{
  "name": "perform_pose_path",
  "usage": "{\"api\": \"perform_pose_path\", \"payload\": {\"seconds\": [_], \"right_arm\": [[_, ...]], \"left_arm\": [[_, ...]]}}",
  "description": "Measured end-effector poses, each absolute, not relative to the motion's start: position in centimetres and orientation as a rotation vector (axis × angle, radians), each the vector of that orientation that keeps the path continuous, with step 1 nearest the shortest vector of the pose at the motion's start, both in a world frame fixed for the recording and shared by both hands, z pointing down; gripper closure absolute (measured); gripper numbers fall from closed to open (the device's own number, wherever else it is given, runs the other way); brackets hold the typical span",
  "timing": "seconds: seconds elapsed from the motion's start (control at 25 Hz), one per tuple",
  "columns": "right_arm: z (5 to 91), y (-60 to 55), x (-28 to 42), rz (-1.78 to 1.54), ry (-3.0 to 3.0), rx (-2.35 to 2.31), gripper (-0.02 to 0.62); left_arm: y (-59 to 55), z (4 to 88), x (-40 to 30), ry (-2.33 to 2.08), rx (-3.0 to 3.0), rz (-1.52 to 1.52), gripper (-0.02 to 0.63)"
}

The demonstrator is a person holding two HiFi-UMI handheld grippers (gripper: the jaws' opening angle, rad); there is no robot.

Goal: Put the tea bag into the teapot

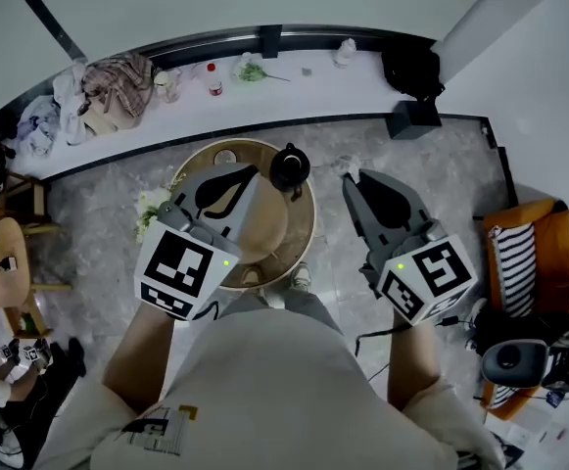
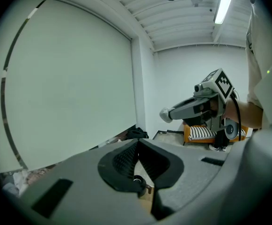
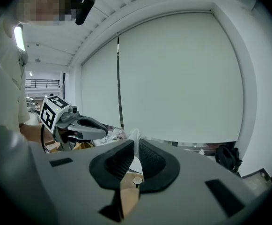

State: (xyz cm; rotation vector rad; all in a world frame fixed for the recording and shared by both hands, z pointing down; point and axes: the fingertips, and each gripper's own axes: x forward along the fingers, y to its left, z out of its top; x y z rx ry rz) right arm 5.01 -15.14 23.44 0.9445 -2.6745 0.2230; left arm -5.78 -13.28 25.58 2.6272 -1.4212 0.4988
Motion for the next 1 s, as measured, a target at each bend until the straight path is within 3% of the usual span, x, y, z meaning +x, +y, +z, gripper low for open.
{"api": "perform_pose_path", "payload": {"seconds": [1.0], "right_arm": [[40.9, -27.0, 3.5, 0.387, -2.401, 0.628, 0.565]], "left_arm": [[-24.1, 39.7, -5.4, -1.439, 2.402, 0.695, 0.598]]}}
